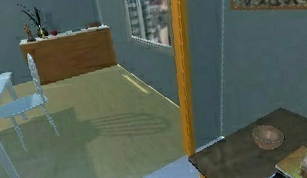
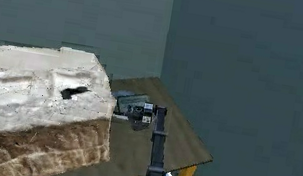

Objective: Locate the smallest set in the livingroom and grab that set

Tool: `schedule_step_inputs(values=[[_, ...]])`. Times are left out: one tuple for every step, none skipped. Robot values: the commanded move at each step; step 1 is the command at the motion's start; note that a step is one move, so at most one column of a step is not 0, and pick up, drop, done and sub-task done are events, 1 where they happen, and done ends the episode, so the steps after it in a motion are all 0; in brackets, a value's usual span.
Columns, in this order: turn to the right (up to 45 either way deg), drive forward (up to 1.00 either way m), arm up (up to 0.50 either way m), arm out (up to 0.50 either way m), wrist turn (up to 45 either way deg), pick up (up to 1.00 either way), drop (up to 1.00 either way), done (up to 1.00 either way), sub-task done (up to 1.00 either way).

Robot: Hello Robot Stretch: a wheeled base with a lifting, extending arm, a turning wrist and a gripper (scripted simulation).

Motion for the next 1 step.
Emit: schedule_step_inputs(values=[[0.0, 0.00, 0.00, 0.00, 0.0, 0.00, 0.00, 1.00, 0.00]])
